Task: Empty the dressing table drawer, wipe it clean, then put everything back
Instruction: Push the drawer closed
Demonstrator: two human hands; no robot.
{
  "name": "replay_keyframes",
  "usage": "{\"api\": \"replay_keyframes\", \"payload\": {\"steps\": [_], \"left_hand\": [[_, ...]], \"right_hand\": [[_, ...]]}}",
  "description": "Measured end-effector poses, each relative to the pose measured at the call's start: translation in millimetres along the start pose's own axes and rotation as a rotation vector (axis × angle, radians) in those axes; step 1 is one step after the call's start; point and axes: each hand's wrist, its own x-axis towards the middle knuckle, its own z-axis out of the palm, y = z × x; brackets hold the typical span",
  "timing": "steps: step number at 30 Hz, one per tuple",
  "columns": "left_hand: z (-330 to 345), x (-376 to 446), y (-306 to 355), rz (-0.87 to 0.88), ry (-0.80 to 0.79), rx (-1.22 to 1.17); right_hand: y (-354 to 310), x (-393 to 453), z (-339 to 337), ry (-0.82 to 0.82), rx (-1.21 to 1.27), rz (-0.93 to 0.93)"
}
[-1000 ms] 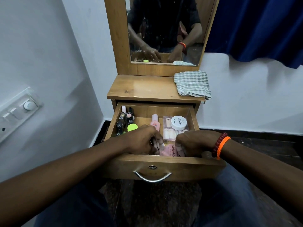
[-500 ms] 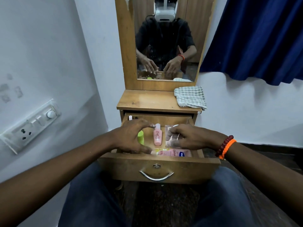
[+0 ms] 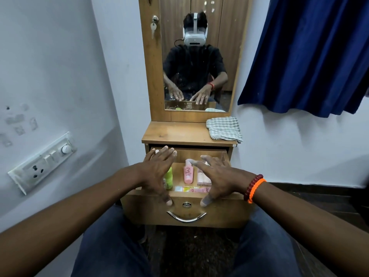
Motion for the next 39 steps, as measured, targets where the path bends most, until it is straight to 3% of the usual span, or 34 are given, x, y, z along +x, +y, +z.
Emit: {"api": "replay_keyframes", "payload": {"steps": [28, 39], "left_hand": [[-22.9, 93.9, -40.3, -0.124, 0.12, -0.036], [-11.2, 132.9, -60.6, -0.152, 0.29, -0.11]], "right_hand": [[40.2, 116.2, -33.5, 0.13, -0.253, 0.078], [61.7, 154.6, -41.2, 0.259, -0.324, 0.036]]}}
